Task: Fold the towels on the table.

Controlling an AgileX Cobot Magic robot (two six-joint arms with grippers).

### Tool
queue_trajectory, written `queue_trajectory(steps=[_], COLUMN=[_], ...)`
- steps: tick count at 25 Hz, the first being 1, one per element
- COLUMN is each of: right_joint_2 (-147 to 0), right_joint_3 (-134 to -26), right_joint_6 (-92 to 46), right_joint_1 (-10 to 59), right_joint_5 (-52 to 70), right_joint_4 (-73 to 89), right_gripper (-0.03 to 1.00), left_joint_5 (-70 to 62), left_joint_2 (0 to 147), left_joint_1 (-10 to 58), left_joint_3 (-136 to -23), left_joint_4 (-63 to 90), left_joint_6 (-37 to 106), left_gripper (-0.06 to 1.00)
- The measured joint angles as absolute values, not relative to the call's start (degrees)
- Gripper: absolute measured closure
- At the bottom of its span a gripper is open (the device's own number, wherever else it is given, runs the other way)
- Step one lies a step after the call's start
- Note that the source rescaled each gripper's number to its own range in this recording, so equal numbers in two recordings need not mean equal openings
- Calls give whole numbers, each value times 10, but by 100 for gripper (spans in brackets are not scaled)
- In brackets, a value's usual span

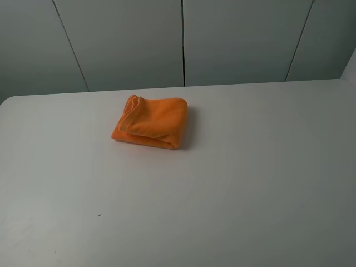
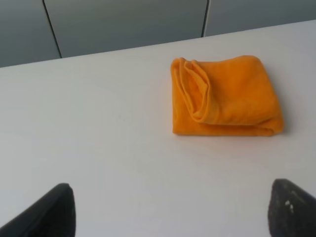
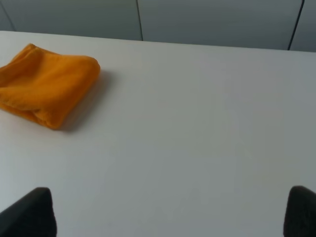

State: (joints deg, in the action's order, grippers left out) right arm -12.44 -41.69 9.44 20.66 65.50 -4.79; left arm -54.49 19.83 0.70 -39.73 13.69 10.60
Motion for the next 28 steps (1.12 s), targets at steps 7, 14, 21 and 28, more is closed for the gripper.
queue_trajectory(steps=[7,14,21,28], right_joint_2=[-37,-1,1,1], right_joint_3=[-328,-294,-294,-294], right_joint_6=[60,4,0,0], right_joint_1=[207,207,207,199], right_joint_5=[646,633,632,631], right_joint_4=[-33,-7,-7,-8], right_gripper=[-3,-3,-3,-3], left_joint_5=[-573,-620,-621,-621], left_joint_2=[36,2,0,0], left_joint_1=[7,7,7,2], left_joint_3=[-320,-298,-296,-295], left_joint_4=[114,99,99,101], left_joint_6=[94,92,90,89], left_gripper=[-6,-6,-6,-6])
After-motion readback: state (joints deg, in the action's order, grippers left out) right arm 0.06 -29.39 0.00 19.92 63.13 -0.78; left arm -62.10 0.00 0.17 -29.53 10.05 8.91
